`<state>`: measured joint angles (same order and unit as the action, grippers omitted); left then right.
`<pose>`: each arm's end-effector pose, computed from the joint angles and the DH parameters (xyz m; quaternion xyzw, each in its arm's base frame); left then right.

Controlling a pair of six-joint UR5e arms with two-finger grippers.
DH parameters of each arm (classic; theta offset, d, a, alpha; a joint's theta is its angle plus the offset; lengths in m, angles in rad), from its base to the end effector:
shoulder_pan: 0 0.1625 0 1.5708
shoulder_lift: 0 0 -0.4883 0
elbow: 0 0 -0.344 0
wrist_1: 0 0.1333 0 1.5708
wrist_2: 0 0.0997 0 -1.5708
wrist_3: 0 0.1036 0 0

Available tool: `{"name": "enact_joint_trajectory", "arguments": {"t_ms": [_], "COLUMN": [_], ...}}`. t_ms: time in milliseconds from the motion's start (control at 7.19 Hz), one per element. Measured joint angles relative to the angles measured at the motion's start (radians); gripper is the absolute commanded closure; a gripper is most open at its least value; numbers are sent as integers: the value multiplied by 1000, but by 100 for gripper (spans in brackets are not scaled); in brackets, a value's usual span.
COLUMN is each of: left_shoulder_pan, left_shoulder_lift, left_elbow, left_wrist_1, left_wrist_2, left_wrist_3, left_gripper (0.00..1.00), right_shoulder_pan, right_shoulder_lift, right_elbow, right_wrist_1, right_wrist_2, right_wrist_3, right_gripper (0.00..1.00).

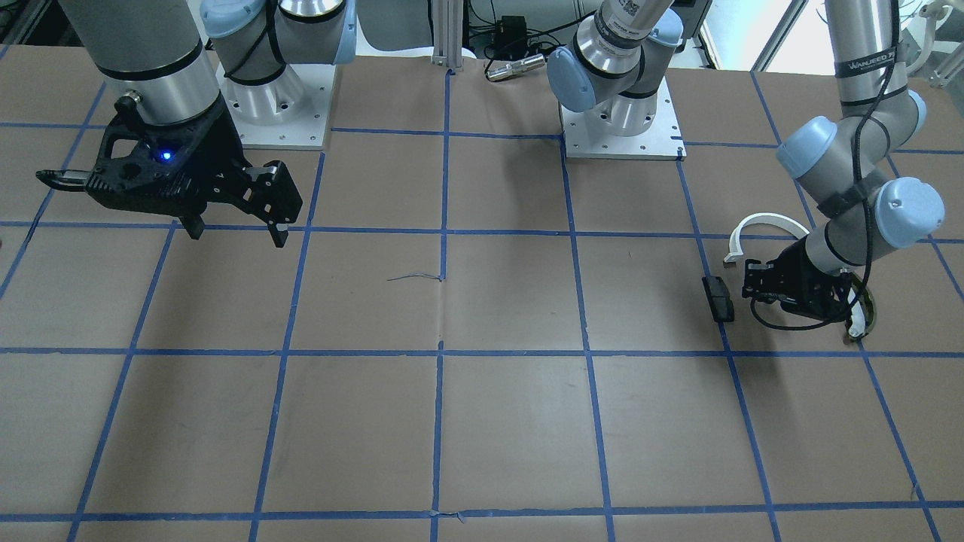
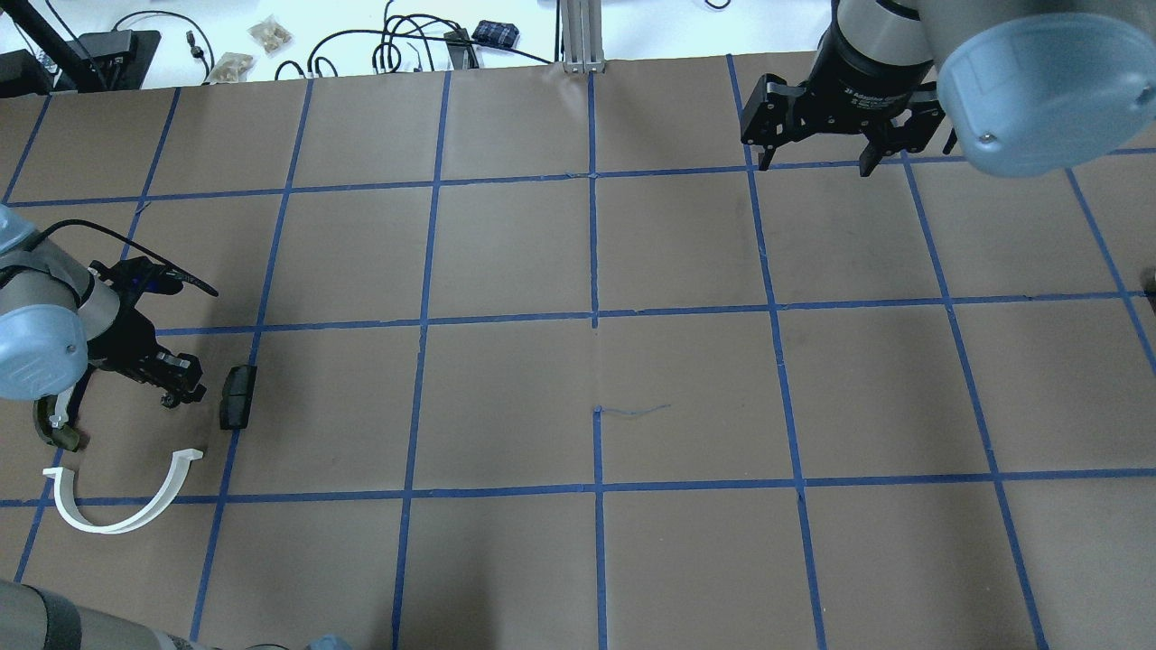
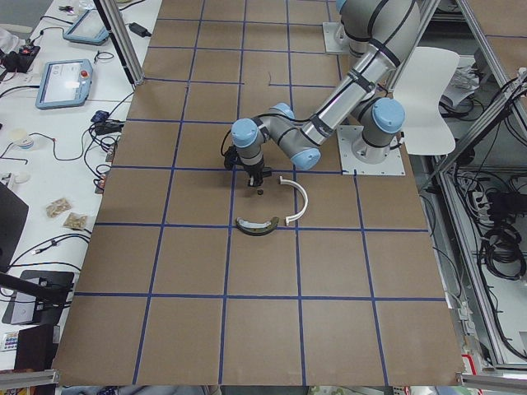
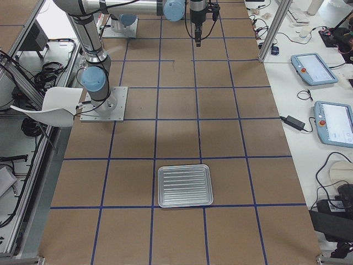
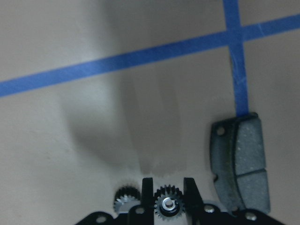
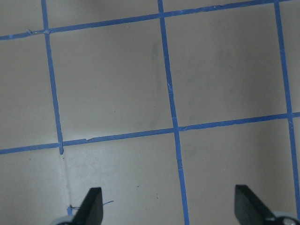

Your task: Place bearing gear from tray to pile

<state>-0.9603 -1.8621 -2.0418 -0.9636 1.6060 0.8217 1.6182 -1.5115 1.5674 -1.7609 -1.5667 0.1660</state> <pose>0.1641 -0.4607 0.2750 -0.1064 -0.9911 -0.0700 0.0376 0.1566 -0.4782 0.5414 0.0590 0.9960 -0.0665 0.0092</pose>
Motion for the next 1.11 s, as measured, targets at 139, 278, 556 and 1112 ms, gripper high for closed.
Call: {"name": "enact_joint_trajectory", "arguments": {"t_ms": [139,278,556,1112], "left_shoulder_pan": [-1,0,2,3], "left_shoulder_lift": [6,6,-10,-18], "left_elbow": [-8,-8,5,7], "left_wrist_1": [6,13,51,67], "left_wrist_2": [3,5,6,9], "left_wrist_3": [-1,-1,1,-3], "left_gripper": [90,90,69,12], "right_shoulder_pan": [-1,-2,-4,-4], "right_shoulder_lift": [0,1,2,2], "right_elbow": [-1,-1,-1,-3], "right_wrist_1": [0,0,-3,-6], "right_wrist_2": [0,-1,-1,0], "right_wrist_3": [0,0,0,-1], "right_gripper": [0,0,0,0]}}
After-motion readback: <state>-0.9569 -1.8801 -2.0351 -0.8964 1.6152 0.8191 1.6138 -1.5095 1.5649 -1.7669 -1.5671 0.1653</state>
